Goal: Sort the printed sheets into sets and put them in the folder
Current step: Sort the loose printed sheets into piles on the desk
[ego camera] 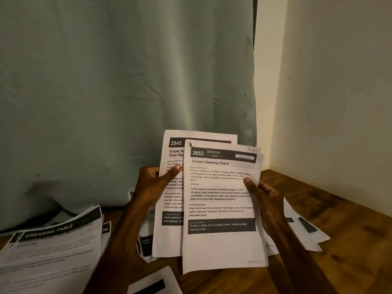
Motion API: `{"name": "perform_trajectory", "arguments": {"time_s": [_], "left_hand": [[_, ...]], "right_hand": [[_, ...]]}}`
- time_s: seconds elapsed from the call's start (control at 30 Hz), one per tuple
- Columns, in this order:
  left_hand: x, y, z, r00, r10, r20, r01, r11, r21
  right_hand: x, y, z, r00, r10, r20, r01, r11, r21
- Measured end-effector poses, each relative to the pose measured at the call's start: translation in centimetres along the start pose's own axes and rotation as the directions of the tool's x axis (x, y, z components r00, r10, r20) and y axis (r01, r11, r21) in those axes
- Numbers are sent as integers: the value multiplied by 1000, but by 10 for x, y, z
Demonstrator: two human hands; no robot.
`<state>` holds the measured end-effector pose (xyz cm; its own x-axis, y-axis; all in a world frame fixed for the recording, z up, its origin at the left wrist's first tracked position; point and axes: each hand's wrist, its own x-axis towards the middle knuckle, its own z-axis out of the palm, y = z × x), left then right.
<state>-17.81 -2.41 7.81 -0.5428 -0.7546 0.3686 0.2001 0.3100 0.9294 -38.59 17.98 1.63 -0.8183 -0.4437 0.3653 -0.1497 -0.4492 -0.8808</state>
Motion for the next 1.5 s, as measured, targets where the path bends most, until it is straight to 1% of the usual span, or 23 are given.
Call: {"name": "perform_trajectory", "arguments": {"time_s": [0.13,0.3,0.5,0.6,0.73,0.9,1.0,1.17,1.3,1.4,1.5], "left_hand": [[1,2,4,998,51,-44,-53,997,-48],[2,2,5,997,67,-40,-70,993,-92],[1,2,7,998,59,3,-59,998,-38],[0,5,8,998,32,52,-30,999,-26],[-5,9,16,985,-20,170,23,1000,-12],[-14,17,33,952,-34,303,23,999,38],[-15,19,39,942,-41,334,25,998,52],[-13,17,36,950,-32,312,18,999,49],[-12,15,31,960,-4,279,-9,999,44],[-11,15,31,967,11,256,-22,999,40],[-10,13,30,968,7,250,-14,1000,23]], "right_hand": [[0,-1,2,997,3,83,-2,1000,-18],[-1,1,0,995,-42,95,45,998,-32],[0,3,-1,995,-51,82,52,998,-19],[2,10,4,998,-38,56,39,999,-30],[0,11,15,999,23,38,-24,1000,12],[0,11,10,998,50,-36,-48,997,58],[-1,10,7,998,47,-35,-44,996,72],[0,10,8,999,37,-34,-36,999,35],[2,12,6,999,9,34,-9,1000,-12],[2,13,7,999,5,53,-2,999,-49],[1,11,8,998,6,62,-4,999,-39]]}}
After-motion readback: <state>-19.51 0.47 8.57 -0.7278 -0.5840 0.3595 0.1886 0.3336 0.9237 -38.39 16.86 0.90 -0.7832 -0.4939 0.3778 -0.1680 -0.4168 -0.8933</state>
